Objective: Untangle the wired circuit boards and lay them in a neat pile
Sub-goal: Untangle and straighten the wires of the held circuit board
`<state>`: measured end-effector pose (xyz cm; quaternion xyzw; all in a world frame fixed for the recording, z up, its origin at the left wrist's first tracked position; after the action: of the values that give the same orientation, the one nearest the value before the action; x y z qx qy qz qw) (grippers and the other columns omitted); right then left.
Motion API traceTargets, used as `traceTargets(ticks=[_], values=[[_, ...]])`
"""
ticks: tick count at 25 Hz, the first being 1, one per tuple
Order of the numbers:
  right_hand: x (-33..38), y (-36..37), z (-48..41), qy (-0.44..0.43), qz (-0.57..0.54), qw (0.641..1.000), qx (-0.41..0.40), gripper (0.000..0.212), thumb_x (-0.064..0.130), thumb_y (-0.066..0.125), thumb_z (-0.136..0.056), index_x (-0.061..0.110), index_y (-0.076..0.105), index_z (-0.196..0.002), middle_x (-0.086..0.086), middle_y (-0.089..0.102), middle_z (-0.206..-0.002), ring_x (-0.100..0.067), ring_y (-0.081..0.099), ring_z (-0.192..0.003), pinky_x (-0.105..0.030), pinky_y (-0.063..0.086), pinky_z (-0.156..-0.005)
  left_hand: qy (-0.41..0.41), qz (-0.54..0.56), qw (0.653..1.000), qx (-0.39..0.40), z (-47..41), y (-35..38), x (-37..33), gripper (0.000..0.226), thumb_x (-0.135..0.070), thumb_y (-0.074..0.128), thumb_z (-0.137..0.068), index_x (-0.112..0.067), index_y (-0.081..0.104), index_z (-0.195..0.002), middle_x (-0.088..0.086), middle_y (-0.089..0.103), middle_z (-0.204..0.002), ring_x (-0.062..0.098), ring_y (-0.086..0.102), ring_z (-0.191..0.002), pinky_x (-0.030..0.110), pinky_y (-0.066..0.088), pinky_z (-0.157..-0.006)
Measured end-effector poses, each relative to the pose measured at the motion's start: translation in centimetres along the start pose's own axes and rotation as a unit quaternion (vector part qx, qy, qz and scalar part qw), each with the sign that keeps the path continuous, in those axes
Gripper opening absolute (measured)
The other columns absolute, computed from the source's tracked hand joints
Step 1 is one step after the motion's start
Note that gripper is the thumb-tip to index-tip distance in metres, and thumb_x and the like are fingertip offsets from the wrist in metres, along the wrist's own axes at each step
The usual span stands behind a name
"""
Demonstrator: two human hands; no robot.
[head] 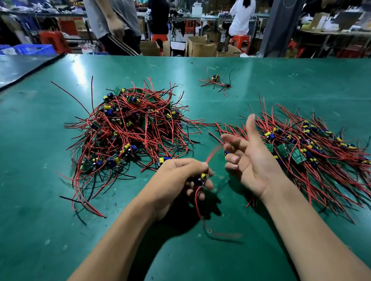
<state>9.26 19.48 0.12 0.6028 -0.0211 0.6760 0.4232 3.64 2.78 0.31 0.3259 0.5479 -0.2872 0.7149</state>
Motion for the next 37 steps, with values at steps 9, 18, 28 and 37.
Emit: traceTargets(ticks=[9,18,28,37], values=[[-2.7,1.9,2.0,-0.118,0.309,0.925,0.185,0.014,0.029,0.082,-0.077,0.026,0.076,-0.089,0.006,0.062,-0.065,-0.008,0.045,-0.048,-0.017,0.035,-0.044,0.109,0.202,0.965,-0.129,-0.2,-1.6,-1.5,0.010,-0.029,0.048,-0.098,-0.023,0.050,-0.090,0.005,0.075,-0.106,0.007,0.065,-0.064,0.022,0.046,-0.060],[-3.4,3.7,2.8,-0.207,0.241,0.932,0.175,0.024,0.057,0.073,-0.082,0.035,0.070,-0.091,0.008,0.064,-0.070,-0.003,0.049,-0.052,-0.017,0.039,-0.048,0.073,0.252,0.951,-0.164,-0.5,-2.2,-0.9,0.042,-0.033,0.069,-0.075,-0.007,0.063,-0.107,0.001,0.068,-0.087,0.016,0.058,-0.077,0.029,0.045,-0.074],[-2.3,3.9,2.9,-0.140,0.049,0.971,0.187,0.022,0.035,0.063,-0.088,0.024,0.079,-0.098,0.008,0.067,-0.083,-0.005,0.045,-0.050,-0.014,0.036,-0.047,0.098,0.237,0.959,-0.120,-0.4,-1.2,-0.7,0.008,-0.022,0.074,-0.072,-0.021,0.066,-0.072,-0.005,0.067,-0.072,0.009,0.060,-0.059,0.022,0.044,-0.063],[-1.3,3.0,2.7,0.042,-0.080,0.964,0.249,0.021,0.034,0.064,-0.081,0.019,0.078,-0.079,0.007,0.054,-0.060,0.000,0.030,-0.034,-0.010,0.021,-0.031,0.036,0.250,0.968,-0.012,-1.0,-0.1,-0.2,0.027,-0.030,0.067,-0.077,-0.014,0.074,-0.097,0.007,0.073,-0.081,0.015,0.068,-0.059,0.025,0.057,-0.055]])
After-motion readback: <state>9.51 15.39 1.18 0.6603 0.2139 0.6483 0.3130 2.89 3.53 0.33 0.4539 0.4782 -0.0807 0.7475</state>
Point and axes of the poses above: each hand's wrist, its own z-axis away from the middle knuckle, its own y-axis out of the palm, x = y × z, the point moved 2 cm from there along -z, towards the middle knuckle
